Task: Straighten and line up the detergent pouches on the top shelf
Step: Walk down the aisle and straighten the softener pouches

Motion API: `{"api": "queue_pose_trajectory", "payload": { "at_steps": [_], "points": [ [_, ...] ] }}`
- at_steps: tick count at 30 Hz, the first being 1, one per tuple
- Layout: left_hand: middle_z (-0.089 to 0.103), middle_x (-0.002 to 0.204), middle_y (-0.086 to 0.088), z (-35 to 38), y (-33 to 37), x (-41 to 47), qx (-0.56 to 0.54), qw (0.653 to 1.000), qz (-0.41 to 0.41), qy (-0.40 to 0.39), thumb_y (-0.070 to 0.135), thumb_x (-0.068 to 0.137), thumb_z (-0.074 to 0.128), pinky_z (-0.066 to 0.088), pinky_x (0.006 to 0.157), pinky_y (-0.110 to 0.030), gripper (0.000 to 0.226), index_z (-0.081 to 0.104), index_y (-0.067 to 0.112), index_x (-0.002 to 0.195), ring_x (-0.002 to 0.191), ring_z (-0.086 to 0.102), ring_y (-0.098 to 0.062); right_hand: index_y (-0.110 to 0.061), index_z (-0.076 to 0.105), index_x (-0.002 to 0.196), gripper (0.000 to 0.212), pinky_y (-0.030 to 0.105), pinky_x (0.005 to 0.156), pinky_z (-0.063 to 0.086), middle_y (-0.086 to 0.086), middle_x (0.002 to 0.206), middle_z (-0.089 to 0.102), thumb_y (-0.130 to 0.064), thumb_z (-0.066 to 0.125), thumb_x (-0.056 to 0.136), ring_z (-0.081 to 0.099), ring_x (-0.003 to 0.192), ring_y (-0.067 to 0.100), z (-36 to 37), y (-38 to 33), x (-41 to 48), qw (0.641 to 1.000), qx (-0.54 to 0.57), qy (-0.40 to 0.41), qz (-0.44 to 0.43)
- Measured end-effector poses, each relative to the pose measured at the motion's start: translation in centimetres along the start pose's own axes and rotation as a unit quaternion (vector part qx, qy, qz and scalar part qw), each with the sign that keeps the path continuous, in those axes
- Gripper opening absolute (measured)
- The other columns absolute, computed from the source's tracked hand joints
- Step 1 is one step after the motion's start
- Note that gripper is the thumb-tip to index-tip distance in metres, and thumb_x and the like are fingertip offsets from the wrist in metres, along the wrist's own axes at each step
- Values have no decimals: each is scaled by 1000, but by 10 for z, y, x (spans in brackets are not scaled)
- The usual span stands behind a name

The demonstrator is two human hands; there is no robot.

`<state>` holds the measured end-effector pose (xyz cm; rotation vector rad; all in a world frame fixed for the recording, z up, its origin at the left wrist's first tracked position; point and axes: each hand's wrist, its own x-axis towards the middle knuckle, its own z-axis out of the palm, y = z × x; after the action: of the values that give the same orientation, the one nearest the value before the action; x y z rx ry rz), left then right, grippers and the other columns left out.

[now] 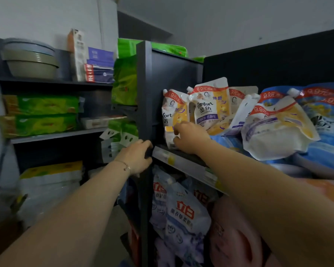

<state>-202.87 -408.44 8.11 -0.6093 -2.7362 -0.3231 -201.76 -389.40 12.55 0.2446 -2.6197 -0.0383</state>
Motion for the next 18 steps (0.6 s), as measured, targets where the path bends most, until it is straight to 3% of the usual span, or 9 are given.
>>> {"api": "queue_pose_trajectory", "payload": {
  "at_steps": [3,8,15,18],
  "points": [
    [45,125,-5,-1,-8,37,-10,999,50,13,32,92,53,45,88,-37,44,43,20,133,112,50,-25,-14,56,115,28,36,79,38,8,122,53,-29,48,92,53,107,31,4,3,28,999,-26,-12,30],
    [42,134,-4,1,-11,86,-32,993,111,26,34,89,56,43,95,-45,55,35,23,138,122,45,-25,-14,59,110,29,37,76,45,7,114,57,-35,47,94,57,97,28,8,8,53,996,-28,-13,86],
    [40,140,0,11,8,119,1,987,156,48,59,82,57,31,99,-46,71,33,25,140,128,38,-23,-16,58,106,22,35,73,47,4,105,57,-31,50,91,56,90,24,-2,23,51,986,-60,-47,151],
    [44,138,3,14,19,127,-2,983,170,71,59,85,52,27,101,-49,61,39,24,134,128,37,-21,-17,58,100,17,38,77,52,4,102,58,-27,49,89,56,87,23,-12,32,46,978,-72,-47,191]
  ]
}}
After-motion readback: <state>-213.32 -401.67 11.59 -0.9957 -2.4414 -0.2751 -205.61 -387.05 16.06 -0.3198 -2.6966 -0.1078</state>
